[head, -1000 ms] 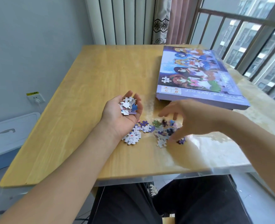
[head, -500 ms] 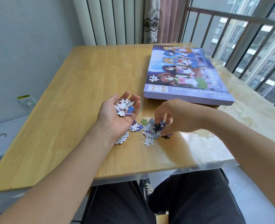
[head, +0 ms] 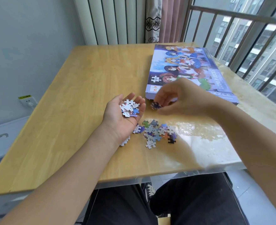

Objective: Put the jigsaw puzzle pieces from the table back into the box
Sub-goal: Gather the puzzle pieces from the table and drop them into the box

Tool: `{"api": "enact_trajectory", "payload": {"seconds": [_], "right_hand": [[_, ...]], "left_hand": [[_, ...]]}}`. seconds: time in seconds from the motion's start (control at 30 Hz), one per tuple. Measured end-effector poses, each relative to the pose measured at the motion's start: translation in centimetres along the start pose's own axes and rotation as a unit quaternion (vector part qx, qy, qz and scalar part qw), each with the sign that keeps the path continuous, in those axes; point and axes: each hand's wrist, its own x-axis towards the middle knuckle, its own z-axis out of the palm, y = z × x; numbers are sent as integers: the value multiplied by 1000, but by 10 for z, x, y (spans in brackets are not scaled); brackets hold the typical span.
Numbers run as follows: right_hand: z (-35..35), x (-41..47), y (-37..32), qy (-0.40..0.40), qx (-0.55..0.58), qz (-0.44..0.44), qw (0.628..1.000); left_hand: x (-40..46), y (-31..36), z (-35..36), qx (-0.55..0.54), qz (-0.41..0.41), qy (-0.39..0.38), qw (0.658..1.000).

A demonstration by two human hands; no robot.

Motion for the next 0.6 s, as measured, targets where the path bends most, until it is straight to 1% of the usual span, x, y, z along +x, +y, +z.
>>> {"api": "enact_trajectory", "payload": {"seconds": [0.1,0.2,0.23,0.33,0.37,0.4,0.43,0.5,0.53,0.6], "right_hand": [[0,21,-21,11,5,-35,999],[10,38,-33,-11,-75,-47,996],[12,40,-33,-5,-87,-47,995],[4,27,-29,34,-68,-68,995],[-1,19,-24,30,-79,-71,994],[-4,11,-19,5,-101,-56,993],[-6,3,-14,-44,-132,-23,990],[-1,-11,-3,-152,-195,50,968],[2,-16,1,-179,-209,68,959],[9,-21,10,-171,-200,70,962]], "left_hand": [[-2,-4,4,-1,-11,-3,1000],[-5,-9,9,-10,-23,-4,1000],[-5,-10,10,-15,-23,4,1000],[-2,-10,9,-22,-26,22,999],[-1,-8,9,-23,-28,22,999],[0,-6,8,-22,-29,22,999],[0,-3,7,-17,-28,22,999],[1,-2,7,-3,-26,25,999],[1,-2,8,1,-28,26,999],[1,-6,10,2,-33,28,999]]}}
